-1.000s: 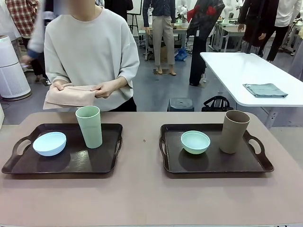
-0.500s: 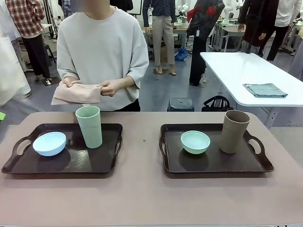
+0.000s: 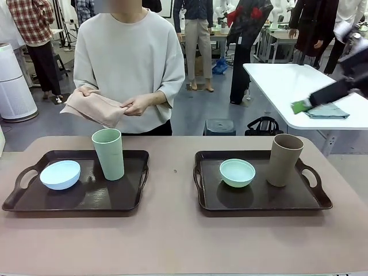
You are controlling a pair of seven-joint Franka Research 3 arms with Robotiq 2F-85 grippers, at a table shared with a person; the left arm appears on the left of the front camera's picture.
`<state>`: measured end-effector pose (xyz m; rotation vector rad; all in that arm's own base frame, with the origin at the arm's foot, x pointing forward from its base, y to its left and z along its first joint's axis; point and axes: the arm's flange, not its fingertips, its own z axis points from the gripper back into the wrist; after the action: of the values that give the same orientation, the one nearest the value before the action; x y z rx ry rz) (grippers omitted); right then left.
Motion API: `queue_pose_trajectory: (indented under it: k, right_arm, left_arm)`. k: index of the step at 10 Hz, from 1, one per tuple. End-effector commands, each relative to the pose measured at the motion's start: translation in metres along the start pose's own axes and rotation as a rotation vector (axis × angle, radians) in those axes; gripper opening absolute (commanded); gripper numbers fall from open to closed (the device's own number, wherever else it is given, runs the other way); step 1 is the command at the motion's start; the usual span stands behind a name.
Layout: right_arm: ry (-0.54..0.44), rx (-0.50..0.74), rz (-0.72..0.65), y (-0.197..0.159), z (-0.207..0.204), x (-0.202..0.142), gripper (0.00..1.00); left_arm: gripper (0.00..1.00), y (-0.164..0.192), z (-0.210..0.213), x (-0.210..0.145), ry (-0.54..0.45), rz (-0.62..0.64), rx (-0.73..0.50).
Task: Set up a tray with a mat and arrange the tableware.
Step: Pick up the Picnic Bowl and Reusable plastic cup from the Handle tray in front of the human's position and hold them in the air.
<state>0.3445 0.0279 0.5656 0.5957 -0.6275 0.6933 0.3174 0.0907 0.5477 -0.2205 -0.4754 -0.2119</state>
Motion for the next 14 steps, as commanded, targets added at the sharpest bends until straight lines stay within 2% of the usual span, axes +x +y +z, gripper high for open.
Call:
queue_pose_trajectory:
  k: [1, 2, 3, 4, 5, 6, 7, 8, 9, 13, 14]
  right_arm:
    - [-0.015, 0.091, 0.179, -0.018, -0.039, 0.026, 1.0]
    - [0.013, 0.086, 0.232, -0.017, -0.066, 0.04, 1.0]
    - [0.056, 0.02, 0.199, -0.017, -0.102, 0.052, 1.0]
    - [0.116, -0.022, 0.234, -0.01, -0.139, 0.055, 1.0]
    - [0.134, -0.067, 0.235, -0.003, -0.174, 0.058, 1.0]
    - [0.092, -0.094, 0.22, -0.002, -0.192, 0.059, 1.0]
    - [0.076, -0.094, 0.221, 0.002, -0.202, 0.058, 1.0]
    - [0.046, -0.077, 0.195, 0.0, -0.194, 0.055, 1.0]
    - [0.128, -0.075, 0.244, 0.001, -0.198, 0.05, 1.0]
    - [0.112, -0.084, 0.234, 0.001, -0.201, 0.053, 1.0]
    - [0.056, -0.022, 0.425, 0.001, -0.196, 0.045, 1.0]
  left_arm:
    - [1.0, -0.016, -0.009, 0.016, 0.053, -0.01, 0.057]
    - [1.0, -0.023, -0.017, 0.029, 0.093, -0.007, 0.067]
    - [1.0, -0.029, -0.028, 0.043, 0.171, 0.001, 0.079]
    - [1.0, -0.035, -0.04, 0.055, 0.213, 0.021, 0.111]
    - [1.0, -0.04, -0.049, 0.07, 0.234, 0.032, 0.143]
    - [1.0, -0.043, -0.06, 0.079, 0.25, 0.056, 0.17]
    - [1.0, -0.042, -0.06, 0.08, 0.251, 0.071, 0.18]
    - [1.0, -0.037, -0.059, 0.076, 0.245, 0.082, 0.144]
    - [1.0, -0.042, -0.067, 0.073, 0.228, 0.045, 0.148]
    - [1.0, -0.042, -0.067, 0.073, 0.228, 0.045, 0.148]
    - [1.0, -0.042, -0.068, 0.077, 0.233, 0.054, 0.144]
